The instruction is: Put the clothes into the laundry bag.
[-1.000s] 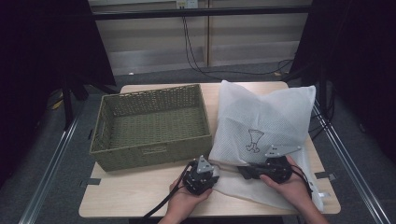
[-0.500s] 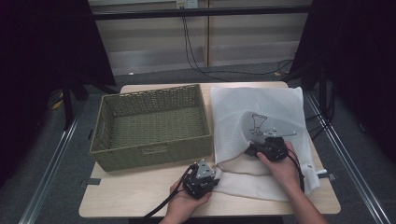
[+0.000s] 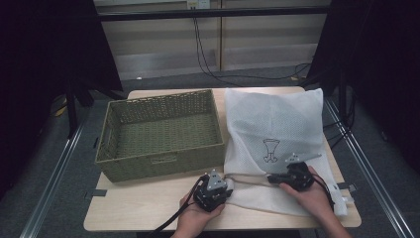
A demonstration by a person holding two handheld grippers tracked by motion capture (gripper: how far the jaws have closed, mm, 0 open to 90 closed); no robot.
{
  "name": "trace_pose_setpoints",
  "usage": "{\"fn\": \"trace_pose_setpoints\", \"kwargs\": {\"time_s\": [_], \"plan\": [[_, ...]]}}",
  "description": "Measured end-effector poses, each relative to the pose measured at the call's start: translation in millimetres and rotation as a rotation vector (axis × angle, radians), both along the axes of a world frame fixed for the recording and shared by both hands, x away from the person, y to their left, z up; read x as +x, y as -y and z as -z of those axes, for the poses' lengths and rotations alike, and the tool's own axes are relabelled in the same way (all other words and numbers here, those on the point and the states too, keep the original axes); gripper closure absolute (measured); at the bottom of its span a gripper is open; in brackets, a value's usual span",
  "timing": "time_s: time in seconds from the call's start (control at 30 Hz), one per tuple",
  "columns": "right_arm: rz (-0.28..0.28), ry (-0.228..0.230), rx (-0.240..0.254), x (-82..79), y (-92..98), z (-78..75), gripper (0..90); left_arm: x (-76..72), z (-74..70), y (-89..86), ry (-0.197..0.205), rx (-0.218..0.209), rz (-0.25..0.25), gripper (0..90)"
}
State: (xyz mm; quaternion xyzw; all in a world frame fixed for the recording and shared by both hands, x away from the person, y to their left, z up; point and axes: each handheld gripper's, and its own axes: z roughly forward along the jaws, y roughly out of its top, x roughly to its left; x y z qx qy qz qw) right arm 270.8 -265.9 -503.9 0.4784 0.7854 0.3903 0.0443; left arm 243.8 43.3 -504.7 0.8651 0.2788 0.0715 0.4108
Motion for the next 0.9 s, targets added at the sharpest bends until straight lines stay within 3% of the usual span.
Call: {"fn": "trace_pose_setpoints", "kwargs": {"time_s": [0.07, 0.1, 0.13, 0.17, 0.2, 0.23, 0.3, 0.33, 0.37, 0.4, 0.5, 0.6, 0.67, 0.7, 0.73, 0.77, 0.8, 0.83, 0.87, 0.9], "plan": [[0.05, -0.002, -0.016, 15.5, 3.7, -0.7, 88.6, 0.7, -0.2, -0.4, -0.005, -0.001, 0.007, 85.6], [0.05, -0.002, -0.016, 15.5, 3.7, -0.7, 88.6, 0.7, -0.2, -0.4, -0.005, -0.001, 0.007, 85.8], [0.117, -0.022, 0.03, 35.3, 9.1, 1.9, 88.6, 1.0, -0.2, -0.8, -0.005, 0.001, 0.01, 85.9], [0.117, -0.022, 0.03, 35.3, 9.1, 1.9, 88.6, 0.9, -0.2, -0.9, -0.005, 0.001, 0.008, 85.9], [0.17, 0.012, 0.012, 46.8, 10.3, 3.1, 88.7, 0.9, -0.1, -0.9, -0.005, 0.0, 0.007, 85.9], [0.17, 0.012, 0.012, 46.8, 10.3, 3.1, 88.7, 0.8, 0.1, -0.7, -0.005, -0.003, 0.005, 85.9], [0.22, 0.059, -0.01, 56.5, 8.8, 5.0, 88.8, 0.7, 0.5, -0.6, -0.002, -0.006, 0.001, 85.9], [0.227, 0.081, -0.013, 61.4, 7.0, 6.3, 88.9, 1.2, 0.4, -1.3, -0.001, -0.003, 0.002, 85.8], [0.201, 0.113, -0.036, 64.2, 1.3, 5.9, 88.8, 0.9, 1.3, -1.3, -0.011, -0.023, -0.009, 85.4], [0.169, 0.133, -0.043, 63.7, -1.2, 5.8, 88.7, 1.0, 0.9, -2.3, -0.011, -0.013, -0.005, 85.0], [0.073, 0.125, -0.01, 52.0, -2.8, 0.1, 80.2, 0.8, 0.9, -2.8, -0.011, -0.019, -0.017, 80.4], [0.056, 0.146, -0.018, 37.8, 0.0, -10.0, 68.6, 3.0, 1.0, -5.0, -0.027, -0.039, -0.021, 75.0], [0.034, 0.172, 0.006, 22.6, 8.0, -21.0, 60.3, 5.5, -1.1, -9.9, -0.043, -0.075, -0.01, 63.3], [0.048, 0.198, 0.033, 5.7, 21.2, -29.8, 58.1, 8.5, -3.7, -15.0, -0.059, -0.132, -0.004, 52.9], [0.048, 0.198, 0.033, 5.7, 21.2, -29.8, 58.1, 8.5, -3.7, -15.0, -0.059, -0.132, -0.004, 48.7], [0.066, 0.23, 0.043, -3.7, 29.3, -33.6, 57.6, 10.1, -6.4, -18.3, -0.059, -0.146, -0.009, 48.7], [0.11, 0.269, 0.064, -18.1, 49.7, -38.0, 55.2, 12.3, -8.9, -21.2, -0.049, -0.164, -0.009, 42.1], [0.11, 0.269, 0.064, -18.1, 49.7, -38.0, 55.2, 15.1, -11.9, -24.0, -0.041, -0.183, -0.014, 42.1], [0.201, 0.299, 0.066, -26.9, 73.0, -39.6, 52.5, 22.2, -18.2, -29.3, -0.045, -0.244, -0.04, 38.9], [0.201, 0.299, 0.066, -26.9, 73.0, -39.6, 52.5, 22.2, -18.2, -29.3, -0.045, -0.244, -0.04, 38.2]]}}
